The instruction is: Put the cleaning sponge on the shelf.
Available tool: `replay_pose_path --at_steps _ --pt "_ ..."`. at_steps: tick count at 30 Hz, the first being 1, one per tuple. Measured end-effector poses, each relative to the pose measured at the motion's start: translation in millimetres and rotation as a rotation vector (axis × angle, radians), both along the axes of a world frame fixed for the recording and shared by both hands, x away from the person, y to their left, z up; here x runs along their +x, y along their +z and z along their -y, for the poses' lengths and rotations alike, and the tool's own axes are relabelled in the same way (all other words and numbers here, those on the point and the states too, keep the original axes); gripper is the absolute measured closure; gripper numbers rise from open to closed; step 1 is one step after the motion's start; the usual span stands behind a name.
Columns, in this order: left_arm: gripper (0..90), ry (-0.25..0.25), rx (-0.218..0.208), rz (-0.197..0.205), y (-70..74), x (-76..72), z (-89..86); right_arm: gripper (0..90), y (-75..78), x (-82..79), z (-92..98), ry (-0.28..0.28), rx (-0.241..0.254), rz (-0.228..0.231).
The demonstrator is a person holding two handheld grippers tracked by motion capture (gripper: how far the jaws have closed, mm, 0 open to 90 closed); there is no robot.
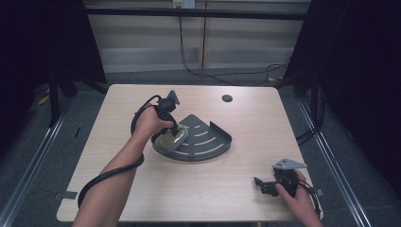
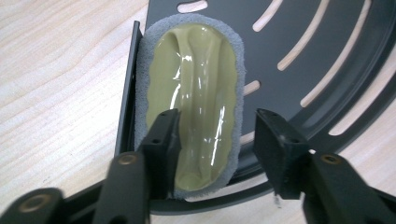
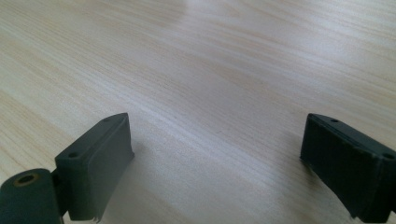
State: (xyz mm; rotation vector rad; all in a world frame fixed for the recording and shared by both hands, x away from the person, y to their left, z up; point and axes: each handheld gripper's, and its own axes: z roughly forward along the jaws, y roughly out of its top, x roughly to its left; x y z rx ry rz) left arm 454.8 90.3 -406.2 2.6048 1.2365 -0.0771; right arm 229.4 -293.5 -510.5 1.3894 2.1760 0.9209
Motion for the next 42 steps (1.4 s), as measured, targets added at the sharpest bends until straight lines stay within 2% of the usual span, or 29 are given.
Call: replay_pose_path --at_steps 3,4,6,16,34,42 --pt "48.3 -0.002 0.001 0.011 4.3 -0.8 0.2 8.6 0.0 0.0 0.1 0.001 0.000 0.000" --pt "45.1 0.008 0.003 0.000 5.9 -0.9 0.2 8.5 0.0 0.1 0.1 0.001 0.000 0.001" --pt "44.7 0.007 0.005 -0.001 9.2 -1.5 0.3 8.5 0.0 0.1 0.1 0.002 -0.001 0.002" --pt "38.2 0.018 -0.014 0.006 20.6 -9.9 -2.2 8.5 0.0 0.1 0.1 0.001 -0.001 0.001" --pt "33.5 0.075 -0.040 -0.002 33.0 -29.9 -40.6 8.5 -0.1 0.5 0.1 0.000 0.000 0.002" --pt "32.3 0.086 -0.054 0.003 31.4 -39.9 -55.7 8.5 0.0 0.4 0.0 -0.003 0.001 0.000"
